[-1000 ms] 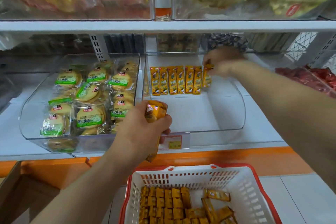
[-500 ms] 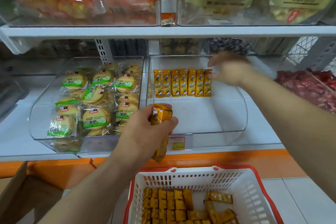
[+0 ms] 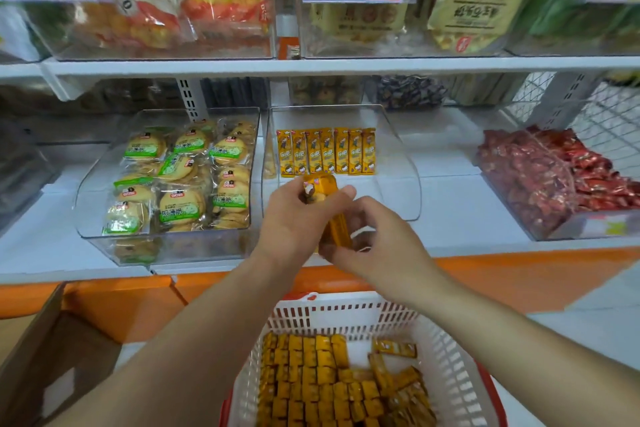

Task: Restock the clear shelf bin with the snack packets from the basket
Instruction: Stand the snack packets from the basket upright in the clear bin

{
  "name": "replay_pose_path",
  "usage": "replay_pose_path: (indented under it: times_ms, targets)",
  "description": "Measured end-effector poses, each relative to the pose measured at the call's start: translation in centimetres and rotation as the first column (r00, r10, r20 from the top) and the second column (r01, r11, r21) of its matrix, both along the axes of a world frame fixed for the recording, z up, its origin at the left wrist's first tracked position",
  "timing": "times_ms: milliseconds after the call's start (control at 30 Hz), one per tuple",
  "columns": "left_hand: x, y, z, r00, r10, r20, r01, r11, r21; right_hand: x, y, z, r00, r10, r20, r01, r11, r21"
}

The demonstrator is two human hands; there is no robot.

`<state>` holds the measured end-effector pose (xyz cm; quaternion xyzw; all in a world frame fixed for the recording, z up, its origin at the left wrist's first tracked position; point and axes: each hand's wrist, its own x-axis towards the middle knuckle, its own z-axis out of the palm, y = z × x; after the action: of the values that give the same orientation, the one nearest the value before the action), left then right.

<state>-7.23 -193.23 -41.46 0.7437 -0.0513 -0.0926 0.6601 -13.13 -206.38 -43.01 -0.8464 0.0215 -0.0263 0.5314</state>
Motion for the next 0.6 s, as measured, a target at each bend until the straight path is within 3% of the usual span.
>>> replay_pose_path:
  times_ms: [167, 267, 433, 533, 600]
  targets:
    - [0.2, 0.7, 0.5, 0.988, -0.137, -0.067, 0.116, 0.96, -0.254, -0.1, -1.8, 0.5, 0.998, 0.003, -0.059, 0.018, 0.932, 0.362]
    - [0.1, 0.9, 0.3, 0.977, -0.212, -0.028, 0.201, 0.955, -0.219, -0.3, -2.5, 0.3, 0.997, 0.039, -0.059, -0.01, 0.907, 0.421]
    - [0.7, 1.3, 0.0, 0.994, -0.109, -0.028, 0.103, 0.979, -0.173, -0.1, -3.3, 0.0, 0.999, -0.026, -0.027, 0.034, 0.943, 0.33]
    - [0.9, 1.7, -0.2, 0.984, -0.177, 0.009, 0.177, 0.984, -0.028, 0.5, -4.2, 0.6, 0.985, -0.175, 0.001, 0.15, 0.847, 0.511]
    - [0.5, 1.4, -0.6, 0.974, -0.227, 0.013, 0.227, 0.974, 0.018, 0.9, -4.9, 0.9, 0.979, -0.203, 0.014, 0.163, 0.825, 0.541]
